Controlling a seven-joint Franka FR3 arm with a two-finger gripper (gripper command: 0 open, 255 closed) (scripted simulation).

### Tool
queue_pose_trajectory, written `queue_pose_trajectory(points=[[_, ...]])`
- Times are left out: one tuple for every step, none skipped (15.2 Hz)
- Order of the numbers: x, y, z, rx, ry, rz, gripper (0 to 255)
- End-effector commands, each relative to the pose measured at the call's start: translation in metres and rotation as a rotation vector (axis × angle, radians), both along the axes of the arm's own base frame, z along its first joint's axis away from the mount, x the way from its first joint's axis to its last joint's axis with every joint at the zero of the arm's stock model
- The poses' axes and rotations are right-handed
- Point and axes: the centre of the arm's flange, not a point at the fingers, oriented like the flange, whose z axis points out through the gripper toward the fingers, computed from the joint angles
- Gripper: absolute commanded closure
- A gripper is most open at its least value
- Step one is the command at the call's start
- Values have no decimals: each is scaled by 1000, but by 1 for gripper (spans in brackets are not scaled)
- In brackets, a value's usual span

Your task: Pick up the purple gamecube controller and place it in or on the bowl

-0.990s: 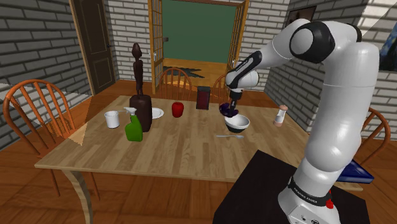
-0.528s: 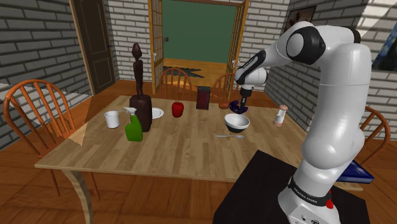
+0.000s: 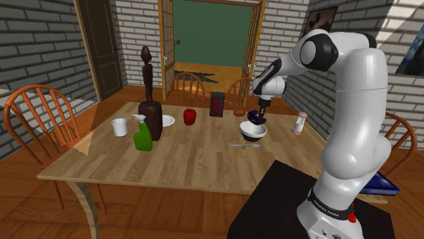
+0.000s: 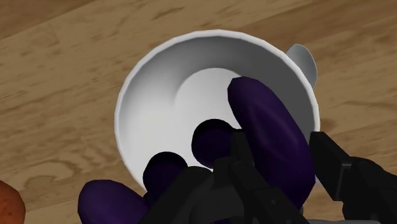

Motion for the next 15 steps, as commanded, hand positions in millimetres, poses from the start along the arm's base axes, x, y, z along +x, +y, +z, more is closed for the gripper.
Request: queue_pose_trajectory(points=[[0,0,-11,-1,-1,0,255],[0,0,-16,-1,-1,0,255],[0,0,-21,-1,-1,0,255],[0,0,-26,-1,-1,0,255],[0,0,-32,-1,-1,0,255],[0,0,-37,-1,-1,0,255],[0,0,-42,-1,-1,0,255],[0,0,-50,-1,-1,0,255],[0,0,-50,-1,-1,0,255],[0,0,-50,-1,-1,0,255],[0,0,-50,-1,-1,0,255],[0,0,-50,-1,-1,0,255],[0,0,-50,-1,-1,0,255],[0,0,-50,-1,-1,0,255],[0,0,-50,-1,-1,0,255]])
